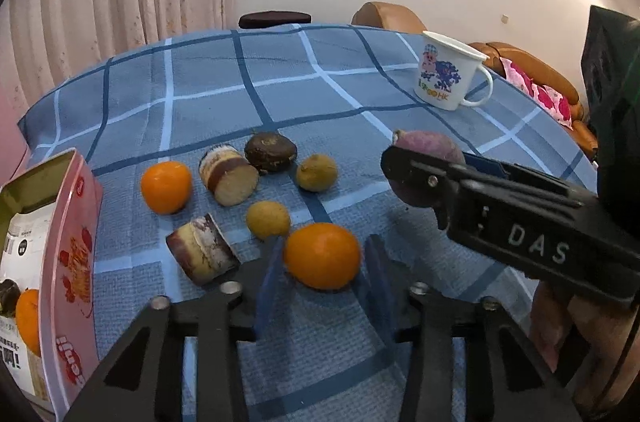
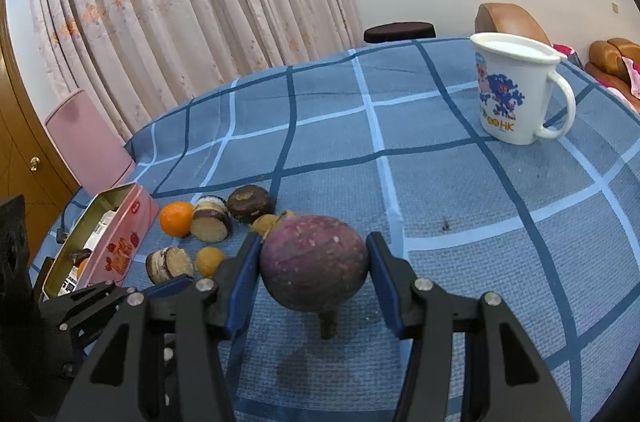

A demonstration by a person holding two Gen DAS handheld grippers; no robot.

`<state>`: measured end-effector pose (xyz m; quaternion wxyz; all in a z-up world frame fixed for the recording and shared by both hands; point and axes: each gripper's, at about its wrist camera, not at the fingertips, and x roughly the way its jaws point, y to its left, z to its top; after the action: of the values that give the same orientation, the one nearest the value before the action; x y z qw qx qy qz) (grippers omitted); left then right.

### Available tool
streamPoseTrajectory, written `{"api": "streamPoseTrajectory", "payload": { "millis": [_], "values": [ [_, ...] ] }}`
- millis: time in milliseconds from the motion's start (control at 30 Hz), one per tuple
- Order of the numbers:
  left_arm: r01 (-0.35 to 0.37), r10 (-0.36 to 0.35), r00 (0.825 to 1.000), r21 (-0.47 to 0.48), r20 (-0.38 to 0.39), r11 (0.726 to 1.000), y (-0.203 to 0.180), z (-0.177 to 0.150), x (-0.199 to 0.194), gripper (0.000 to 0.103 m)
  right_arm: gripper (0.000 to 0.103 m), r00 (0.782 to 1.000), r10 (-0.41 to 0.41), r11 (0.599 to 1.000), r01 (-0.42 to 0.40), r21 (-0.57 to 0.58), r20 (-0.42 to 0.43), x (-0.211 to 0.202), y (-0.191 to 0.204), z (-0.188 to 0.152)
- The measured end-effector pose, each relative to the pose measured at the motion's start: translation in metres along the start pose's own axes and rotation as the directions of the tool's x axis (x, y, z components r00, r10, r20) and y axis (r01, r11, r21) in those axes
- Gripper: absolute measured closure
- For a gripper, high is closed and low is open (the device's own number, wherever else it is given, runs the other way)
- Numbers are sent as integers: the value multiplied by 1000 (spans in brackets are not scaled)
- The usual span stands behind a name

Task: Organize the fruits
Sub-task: 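Grasp the purple beet with the right gripper while the left gripper grasps an orange, then carry the purple beet and orange with both grippers over the pink tin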

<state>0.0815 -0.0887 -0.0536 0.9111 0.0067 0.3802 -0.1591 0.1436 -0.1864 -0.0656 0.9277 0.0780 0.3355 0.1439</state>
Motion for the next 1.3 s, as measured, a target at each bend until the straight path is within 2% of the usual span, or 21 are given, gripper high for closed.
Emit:
{"api": "streamPoseTrajectory", "payload": {
  "millis": [167,300,600,1300],
  "values": [
    [28,-28,1000,-18,15,999,6,-1,-4,63,47,1000,-11,1000,11,-21,17,-3,4,0],
    [21,-21,999,-14,42,1000,6,-2,-10,63,47,1000,-14,1000,15,-27,26,-4,5,0],
    [-13,18,994,-52,106,999,14,-4,-23,63,47,998,-8,999,12,-52,66,-11,11,0],
    [-64,88,969,-111,229,992,25,-8,-46,63,47,988,8,990,14,-138,153,-24,28,-6]
  ]
}}
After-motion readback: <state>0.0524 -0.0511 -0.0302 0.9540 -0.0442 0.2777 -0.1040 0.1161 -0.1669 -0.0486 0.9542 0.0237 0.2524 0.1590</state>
